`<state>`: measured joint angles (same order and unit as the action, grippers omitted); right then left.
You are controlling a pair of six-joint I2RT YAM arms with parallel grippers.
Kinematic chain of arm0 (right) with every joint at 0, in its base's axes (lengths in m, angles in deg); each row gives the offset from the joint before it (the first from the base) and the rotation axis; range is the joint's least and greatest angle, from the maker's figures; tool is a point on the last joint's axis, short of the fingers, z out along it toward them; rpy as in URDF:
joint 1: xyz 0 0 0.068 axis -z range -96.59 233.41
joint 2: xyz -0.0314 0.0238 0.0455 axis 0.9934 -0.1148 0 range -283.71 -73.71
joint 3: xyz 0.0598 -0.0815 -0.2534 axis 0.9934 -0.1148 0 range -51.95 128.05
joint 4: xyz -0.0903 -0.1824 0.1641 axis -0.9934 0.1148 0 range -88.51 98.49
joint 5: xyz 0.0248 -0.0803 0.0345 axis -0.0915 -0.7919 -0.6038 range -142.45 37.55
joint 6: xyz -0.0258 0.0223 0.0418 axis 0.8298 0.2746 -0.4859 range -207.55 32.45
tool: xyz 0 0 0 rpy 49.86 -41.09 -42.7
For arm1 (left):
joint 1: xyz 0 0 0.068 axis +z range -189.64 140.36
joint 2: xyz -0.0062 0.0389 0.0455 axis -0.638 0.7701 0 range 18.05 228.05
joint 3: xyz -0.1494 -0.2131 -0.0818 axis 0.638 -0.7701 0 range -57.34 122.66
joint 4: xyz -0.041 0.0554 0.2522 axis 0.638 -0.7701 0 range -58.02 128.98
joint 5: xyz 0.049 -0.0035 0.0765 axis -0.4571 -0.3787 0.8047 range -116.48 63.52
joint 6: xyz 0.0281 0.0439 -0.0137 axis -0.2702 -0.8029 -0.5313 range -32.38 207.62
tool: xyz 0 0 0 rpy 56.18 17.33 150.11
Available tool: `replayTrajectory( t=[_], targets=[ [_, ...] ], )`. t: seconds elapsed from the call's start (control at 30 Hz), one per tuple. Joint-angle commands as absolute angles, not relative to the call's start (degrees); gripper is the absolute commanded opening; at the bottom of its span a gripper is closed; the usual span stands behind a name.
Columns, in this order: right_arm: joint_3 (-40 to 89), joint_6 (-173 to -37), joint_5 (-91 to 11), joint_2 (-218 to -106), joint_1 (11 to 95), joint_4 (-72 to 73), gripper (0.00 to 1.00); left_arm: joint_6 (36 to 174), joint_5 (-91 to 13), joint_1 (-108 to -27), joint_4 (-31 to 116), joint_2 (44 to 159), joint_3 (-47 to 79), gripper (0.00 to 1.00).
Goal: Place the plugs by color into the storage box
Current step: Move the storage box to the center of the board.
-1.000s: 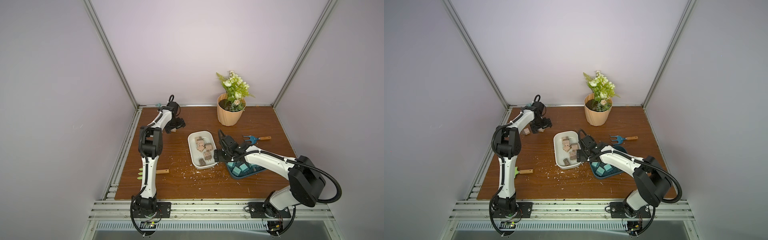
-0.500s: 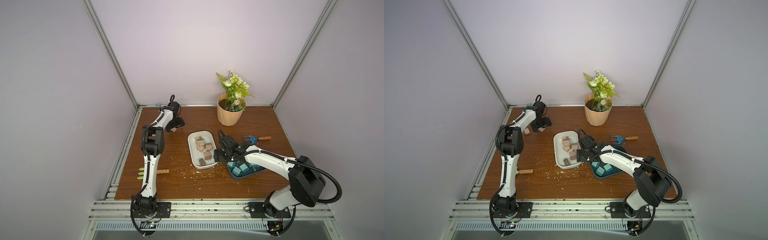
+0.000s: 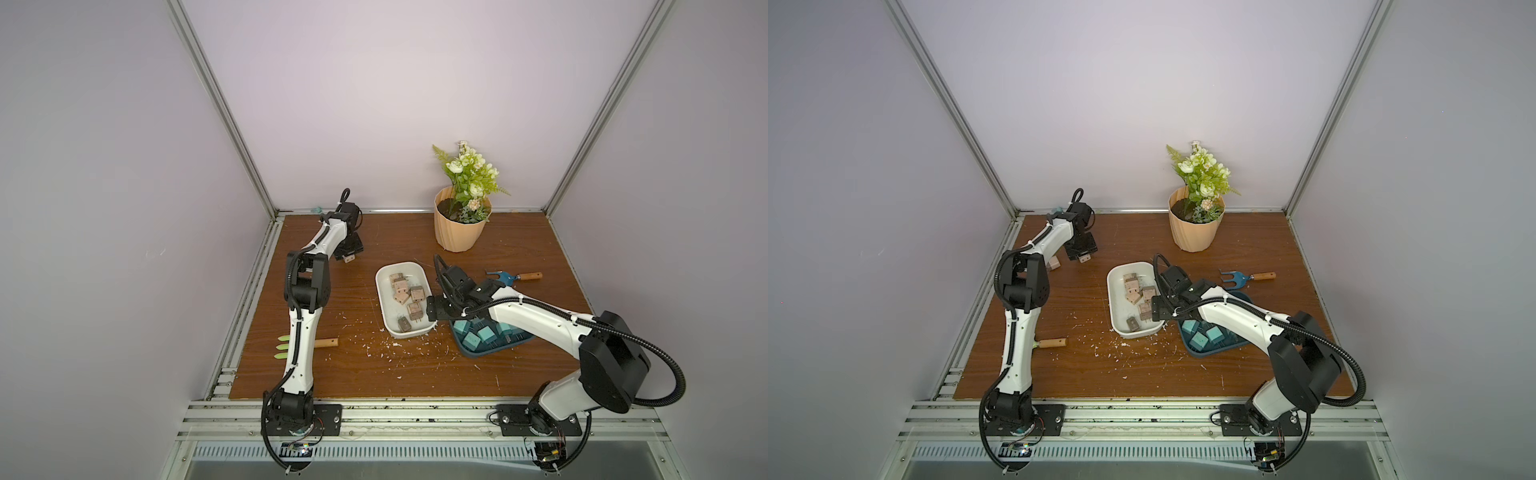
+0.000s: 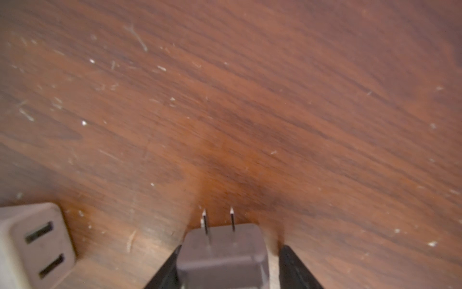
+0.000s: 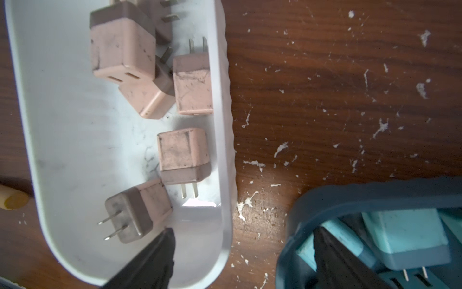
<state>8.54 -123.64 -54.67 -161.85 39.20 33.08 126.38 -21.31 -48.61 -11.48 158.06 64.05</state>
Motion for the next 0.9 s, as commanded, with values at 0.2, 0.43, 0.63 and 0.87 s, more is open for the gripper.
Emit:
replayTrajectory(
  t=[0.2,0.43,0.63,0.87],
  targets=[
    [14.17,-119.99,-52.72,-165.43,38.78,33.39,0.88,122.32,-18.85,-47.92,-13.32,158.69,61.16,0.41],
    [16.16,-119.53,-52.18,-166.96,38.82,33.05,0.88,119.19,-21.30,-48.01,-13.28,155.17,60.74,0.38],
    [17.40,-119.54,-52.85,-166.26,38.82,33.60,0.88,116.69,-24.54,-49.12,-13.30,147.60,58.12,0.38],
    [16.11,-119.63,-53.67,-165.17,38.79,33.43,0.89,115.94,-25.84,-54.46,-13.30,137.25,48.80,0.38]
  ],
)
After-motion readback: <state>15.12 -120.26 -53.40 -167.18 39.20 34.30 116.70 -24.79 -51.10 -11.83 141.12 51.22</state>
